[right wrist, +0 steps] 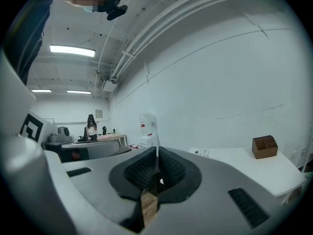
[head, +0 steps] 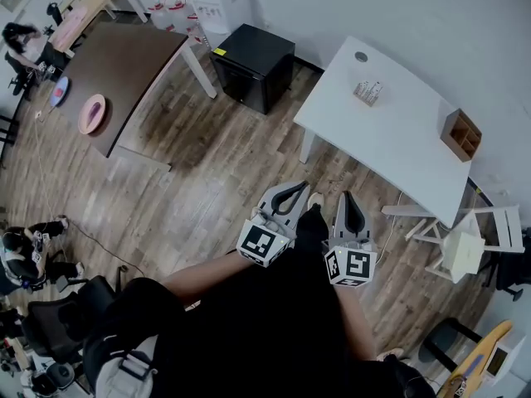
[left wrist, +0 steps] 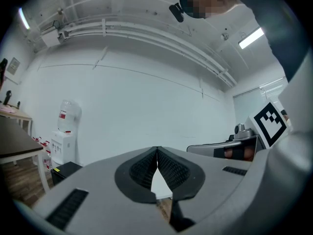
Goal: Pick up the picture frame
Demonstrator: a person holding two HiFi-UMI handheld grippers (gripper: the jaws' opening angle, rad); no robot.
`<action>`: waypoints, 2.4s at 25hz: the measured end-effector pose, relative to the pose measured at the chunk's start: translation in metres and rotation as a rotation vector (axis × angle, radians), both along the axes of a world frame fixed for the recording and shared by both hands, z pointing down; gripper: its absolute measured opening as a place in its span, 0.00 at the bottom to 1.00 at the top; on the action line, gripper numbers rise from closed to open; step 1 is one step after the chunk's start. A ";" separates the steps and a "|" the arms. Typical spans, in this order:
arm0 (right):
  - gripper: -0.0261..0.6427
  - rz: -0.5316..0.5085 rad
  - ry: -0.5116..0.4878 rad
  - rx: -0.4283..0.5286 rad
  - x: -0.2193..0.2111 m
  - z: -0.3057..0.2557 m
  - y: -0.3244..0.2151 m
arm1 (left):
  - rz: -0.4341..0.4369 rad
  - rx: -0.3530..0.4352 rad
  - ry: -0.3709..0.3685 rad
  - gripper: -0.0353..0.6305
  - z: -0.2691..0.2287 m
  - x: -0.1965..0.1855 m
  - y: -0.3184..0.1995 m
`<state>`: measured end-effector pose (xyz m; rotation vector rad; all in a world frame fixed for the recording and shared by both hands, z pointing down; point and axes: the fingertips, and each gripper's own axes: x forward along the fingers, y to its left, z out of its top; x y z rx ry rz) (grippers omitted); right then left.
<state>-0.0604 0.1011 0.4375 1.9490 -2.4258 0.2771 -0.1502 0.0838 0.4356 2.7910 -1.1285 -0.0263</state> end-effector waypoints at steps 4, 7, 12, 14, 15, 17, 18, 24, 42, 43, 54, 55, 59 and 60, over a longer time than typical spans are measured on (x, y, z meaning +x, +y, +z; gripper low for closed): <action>0.09 -0.007 -0.026 -0.022 0.040 0.009 -0.055 | -0.008 -0.011 -0.045 0.07 0.006 0.038 -0.051; 0.09 -0.025 -0.031 -0.050 0.066 0.017 -0.095 | -0.019 -0.031 -0.052 0.07 0.012 0.063 -0.089; 0.09 -0.058 -0.010 -0.114 0.111 0.049 -0.153 | -0.042 -0.049 -0.130 0.07 0.033 0.100 -0.157; 0.09 -0.064 -0.009 -0.141 0.130 0.065 -0.173 | -0.051 -0.056 -0.150 0.07 0.044 0.113 -0.180; 0.09 -0.065 -0.010 -0.153 0.139 0.073 -0.182 | -0.053 -0.062 -0.160 0.07 0.051 0.119 -0.191; 0.09 -0.066 -0.014 -0.179 0.156 0.087 -0.200 | -0.062 -0.084 -0.179 0.08 0.065 0.130 -0.209; 0.09 -0.069 -0.018 -0.191 0.163 0.093 -0.209 | -0.067 -0.100 -0.189 0.08 0.074 0.134 -0.217; 0.09 -0.126 -0.013 -0.234 0.181 0.121 -0.250 | -0.091 -0.150 -0.239 0.07 0.104 0.148 -0.250; 0.09 -0.134 -0.004 -0.303 0.189 0.154 -0.289 | -0.113 -0.200 -0.249 0.07 0.129 0.141 -0.288; 0.09 -0.135 -0.002 -0.310 0.189 0.157 -0.290 | -0.111 -0.202 -0.253 0.07 0.131 0.141 -0.289; 0.09 -0.032 -0.056 -0.439 0.202 0.208 -0.321 | 0.013 -0.243 -0.326 0.08 0.183 0.157 -0.336; 0.09 -0.028 -0.054 -0.451 0.204 0.213 -0.327 | 0.029 -0.244 -0.327 0.08 0.187 0.160 -0.342; 0.09 -0.009 -0.007 -0.484 0.212 0.233 -0.352 | 0.076 -0.274 -0.326 0.08 0.209 0.175 -0.371; 0.09 -0.004 0.006 -0.493 0.215 0.239 -0.358 | 0.085 -0.282 -0.329 0.08 0.215 0.179 -0.378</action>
